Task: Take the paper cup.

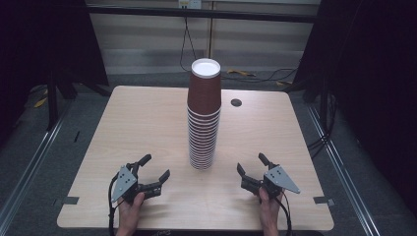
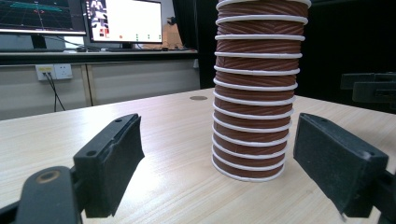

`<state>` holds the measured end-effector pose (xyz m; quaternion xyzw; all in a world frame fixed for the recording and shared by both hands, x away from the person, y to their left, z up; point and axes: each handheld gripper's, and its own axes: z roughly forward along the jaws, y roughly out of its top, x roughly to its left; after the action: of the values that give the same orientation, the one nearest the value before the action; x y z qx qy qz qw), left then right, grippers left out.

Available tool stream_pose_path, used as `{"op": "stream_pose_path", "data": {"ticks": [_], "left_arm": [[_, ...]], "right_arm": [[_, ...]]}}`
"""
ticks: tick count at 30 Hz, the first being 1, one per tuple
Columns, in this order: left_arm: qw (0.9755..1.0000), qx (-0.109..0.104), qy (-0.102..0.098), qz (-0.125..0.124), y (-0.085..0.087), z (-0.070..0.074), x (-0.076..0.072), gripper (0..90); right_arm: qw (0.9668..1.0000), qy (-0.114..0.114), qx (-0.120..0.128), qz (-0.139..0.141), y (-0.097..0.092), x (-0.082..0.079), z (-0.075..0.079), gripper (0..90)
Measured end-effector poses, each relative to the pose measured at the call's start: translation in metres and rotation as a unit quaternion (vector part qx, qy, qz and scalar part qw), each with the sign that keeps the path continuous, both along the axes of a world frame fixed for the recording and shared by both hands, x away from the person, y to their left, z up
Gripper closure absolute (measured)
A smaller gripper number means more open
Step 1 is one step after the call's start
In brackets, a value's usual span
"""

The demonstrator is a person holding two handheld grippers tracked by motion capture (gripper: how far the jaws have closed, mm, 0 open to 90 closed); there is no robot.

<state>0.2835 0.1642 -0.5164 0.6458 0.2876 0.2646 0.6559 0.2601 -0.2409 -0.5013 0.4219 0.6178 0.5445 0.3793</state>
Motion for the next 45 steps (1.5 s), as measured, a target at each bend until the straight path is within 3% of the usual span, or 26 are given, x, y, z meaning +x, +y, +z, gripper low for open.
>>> {"op": "stream_pose_path", "data": {"ticks": [9,22,25,34,41,43,45], "left_arm": [[1.0,0.0,0.0,0.0,0.0,0.0,0.0,15.6],[1.0,0.001,-0.001,0.001,0.0,0.0,0.0,15.6],[1.0,0.0,-0.001,0.001,0.0,0.0,0.0,15.6],[1.0,0.001,-0.002,0.0,0.0,0.0,0.0,15.7],[1.0,0.001,-0.002,-0.001,0.0,0.0,0.0,15.7],[1.0,0.001,-0.002,-0.001,0.0,0.0,0.0,15.7],[1.0,0.001,-0.002,-0.001,0.0,0.0,0.0,15.6]], "right_arm": [[0.9999,0.011,-0.005,0.0,0.001,0.002,0.001,14.1],[0.9989,0.036,0.028,-0.008,-0.006,0.002,0.005,13.1],[0.9979,0.049,0.042,0.009,-0.007,0.002,0.011,14.4],[0.996,0.032,0.045,0.07,-0.001,0.008,0.035,17.9],[0.9948,0.016,0.023,0.098,0.014,0.013,0.058,18.6],[0.994,0.026,0.008,0.106,0.017,0.014,0.063,18.4],[0.9917,0.035,0.013,0.123,0.019,0.016,0.066,19.9]]}}
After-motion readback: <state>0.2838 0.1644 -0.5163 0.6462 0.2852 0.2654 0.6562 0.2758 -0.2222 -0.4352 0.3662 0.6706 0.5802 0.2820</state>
